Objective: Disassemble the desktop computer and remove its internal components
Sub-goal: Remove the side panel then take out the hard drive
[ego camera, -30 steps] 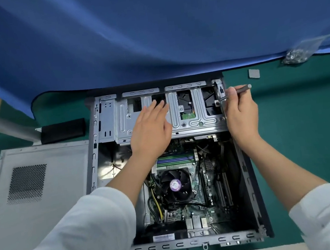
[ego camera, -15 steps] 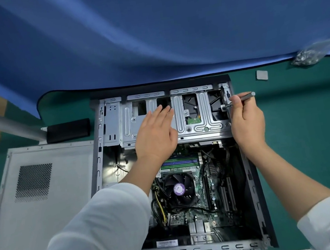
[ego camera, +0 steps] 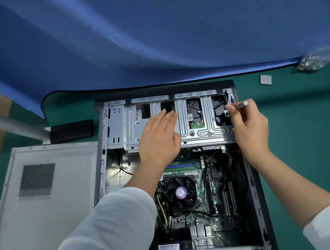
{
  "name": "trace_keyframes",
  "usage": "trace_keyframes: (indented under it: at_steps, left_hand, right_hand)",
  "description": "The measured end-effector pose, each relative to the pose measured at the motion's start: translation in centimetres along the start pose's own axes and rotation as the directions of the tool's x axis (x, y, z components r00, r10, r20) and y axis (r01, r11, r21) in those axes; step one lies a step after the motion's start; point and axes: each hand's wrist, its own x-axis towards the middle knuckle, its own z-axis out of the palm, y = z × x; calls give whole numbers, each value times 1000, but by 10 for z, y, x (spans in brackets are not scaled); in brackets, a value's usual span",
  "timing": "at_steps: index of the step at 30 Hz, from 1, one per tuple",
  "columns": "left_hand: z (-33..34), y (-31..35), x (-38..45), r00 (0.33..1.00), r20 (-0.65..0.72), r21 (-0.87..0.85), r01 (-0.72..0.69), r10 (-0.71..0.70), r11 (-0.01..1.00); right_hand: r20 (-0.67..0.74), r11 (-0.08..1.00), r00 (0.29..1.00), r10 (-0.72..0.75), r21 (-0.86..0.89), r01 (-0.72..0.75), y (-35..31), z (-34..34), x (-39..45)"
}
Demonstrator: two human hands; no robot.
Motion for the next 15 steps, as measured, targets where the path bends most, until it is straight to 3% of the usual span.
trace_keyframes:
  at_steps: [7, 15]
  left_hand:
    - [-2, 0, 0, 1000, -14, -25, -11, 11, 1000]
    - [-4, 2, -1, 1000, -22, -51, -12, 11, 999]
  right_hand:
    - [27, 989, 999, -27, -145, 30, -6, 1, 0]
    - [160, 973, 971, 175, -181, -146, -26, -19, 21]
